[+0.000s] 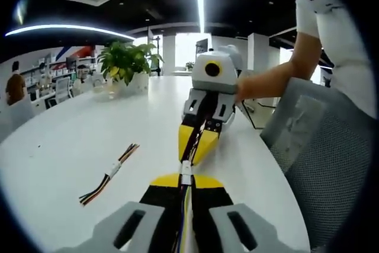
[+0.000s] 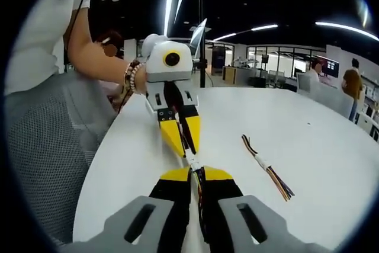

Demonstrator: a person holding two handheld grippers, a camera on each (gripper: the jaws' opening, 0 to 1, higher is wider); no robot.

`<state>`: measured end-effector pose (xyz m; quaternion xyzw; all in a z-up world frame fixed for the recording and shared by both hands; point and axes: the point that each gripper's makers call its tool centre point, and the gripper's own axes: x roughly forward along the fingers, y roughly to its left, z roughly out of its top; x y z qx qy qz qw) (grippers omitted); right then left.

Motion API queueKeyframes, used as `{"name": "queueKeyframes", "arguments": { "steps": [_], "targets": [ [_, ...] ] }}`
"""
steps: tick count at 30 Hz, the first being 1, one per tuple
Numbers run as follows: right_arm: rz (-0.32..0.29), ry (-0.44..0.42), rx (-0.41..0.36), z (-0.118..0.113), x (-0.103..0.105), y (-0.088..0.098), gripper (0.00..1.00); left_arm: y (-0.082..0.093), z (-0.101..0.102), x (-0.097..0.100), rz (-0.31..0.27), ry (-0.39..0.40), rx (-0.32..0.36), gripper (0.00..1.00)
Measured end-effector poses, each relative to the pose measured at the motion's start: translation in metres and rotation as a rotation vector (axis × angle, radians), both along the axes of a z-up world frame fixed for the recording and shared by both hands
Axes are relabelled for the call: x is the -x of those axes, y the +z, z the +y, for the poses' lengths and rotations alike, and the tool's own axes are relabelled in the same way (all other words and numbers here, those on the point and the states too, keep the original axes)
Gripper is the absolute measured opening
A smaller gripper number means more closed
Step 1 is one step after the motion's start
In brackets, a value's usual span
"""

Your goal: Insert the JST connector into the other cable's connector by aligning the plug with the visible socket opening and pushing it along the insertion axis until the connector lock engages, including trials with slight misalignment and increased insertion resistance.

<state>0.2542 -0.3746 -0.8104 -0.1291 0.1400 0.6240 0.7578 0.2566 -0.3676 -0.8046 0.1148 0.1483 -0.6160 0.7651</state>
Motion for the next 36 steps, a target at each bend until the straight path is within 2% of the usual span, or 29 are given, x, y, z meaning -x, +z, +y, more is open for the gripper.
{"name": "queueKeyframes", "arguments": {
  "steps": [8,27,36],
  "targets": [
    [0.010,0.001,-0.020,-0.0023,0.0001,0.0031,0.02,0.0032,-0.0038,-0.0001,0.014,-0.003,0.028,0.00],
    [0.011,0.000,-0.006,-0.0020,0.0013,-0.0006,0.02,-0.0005,-0.0045,0.0003,0.025,-0.003,0.013,0.00],
    [0.005,0.001,0.000,-0.0031,-0.0050,0.0011,0.02,0.0012,-0.0057,-0.0059,0.025,0.001,0.013,0.00]
  ]
}}
